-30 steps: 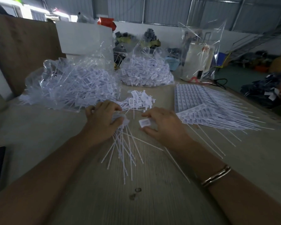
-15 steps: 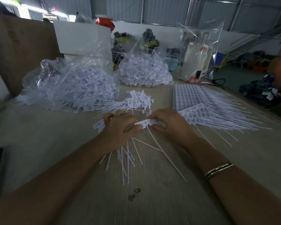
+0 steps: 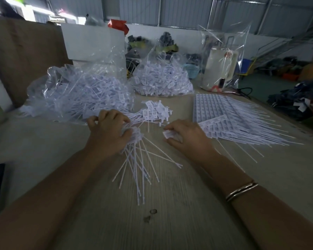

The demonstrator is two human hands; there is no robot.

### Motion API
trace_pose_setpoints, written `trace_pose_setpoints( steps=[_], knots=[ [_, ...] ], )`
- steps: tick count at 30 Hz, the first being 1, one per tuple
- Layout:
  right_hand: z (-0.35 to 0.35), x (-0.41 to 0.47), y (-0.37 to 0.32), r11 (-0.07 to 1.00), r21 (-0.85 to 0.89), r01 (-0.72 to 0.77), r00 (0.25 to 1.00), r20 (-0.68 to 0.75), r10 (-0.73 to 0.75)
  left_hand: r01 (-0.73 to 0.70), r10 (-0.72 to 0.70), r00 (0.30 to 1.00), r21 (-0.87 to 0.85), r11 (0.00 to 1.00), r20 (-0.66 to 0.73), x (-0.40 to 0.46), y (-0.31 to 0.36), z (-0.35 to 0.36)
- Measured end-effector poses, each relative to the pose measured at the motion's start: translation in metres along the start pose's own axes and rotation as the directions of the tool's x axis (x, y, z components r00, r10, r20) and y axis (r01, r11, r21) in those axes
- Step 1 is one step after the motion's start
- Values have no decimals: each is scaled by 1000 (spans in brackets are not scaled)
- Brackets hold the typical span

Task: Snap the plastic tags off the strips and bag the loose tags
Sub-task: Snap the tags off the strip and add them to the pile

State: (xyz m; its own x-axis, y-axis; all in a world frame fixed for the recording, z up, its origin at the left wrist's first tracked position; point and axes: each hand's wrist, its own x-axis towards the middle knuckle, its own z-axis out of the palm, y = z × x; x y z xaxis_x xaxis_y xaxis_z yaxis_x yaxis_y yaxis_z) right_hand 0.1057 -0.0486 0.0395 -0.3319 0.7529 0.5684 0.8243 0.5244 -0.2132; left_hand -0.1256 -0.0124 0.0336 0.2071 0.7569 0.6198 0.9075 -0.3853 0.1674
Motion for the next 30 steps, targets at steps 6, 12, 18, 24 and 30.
trace_pose_setpoints(
  steps=[6,12,18,24,30],
  knots=[
    [7,1,-3,999,28,-22,998,-54,24,-68,139,966,-310,948,216,6,53,12],
    [-2,-1,5,997,68,-26,998,62,21,-72,139,979,-388,919,148,7,63,24],
    [-20,16,30,953,-285,-100,981,130,142,67,38,979,-488,870,201,21,63,28],
    [-48,40,25,850,-524,54,998,-1,-64,245,-160,965,-501,830,206,38,71,22],
    [-46,40,14,879,-458,129,987,-27,-159,217,-134,974,-591,777,182,33,69,12]
  ],
)
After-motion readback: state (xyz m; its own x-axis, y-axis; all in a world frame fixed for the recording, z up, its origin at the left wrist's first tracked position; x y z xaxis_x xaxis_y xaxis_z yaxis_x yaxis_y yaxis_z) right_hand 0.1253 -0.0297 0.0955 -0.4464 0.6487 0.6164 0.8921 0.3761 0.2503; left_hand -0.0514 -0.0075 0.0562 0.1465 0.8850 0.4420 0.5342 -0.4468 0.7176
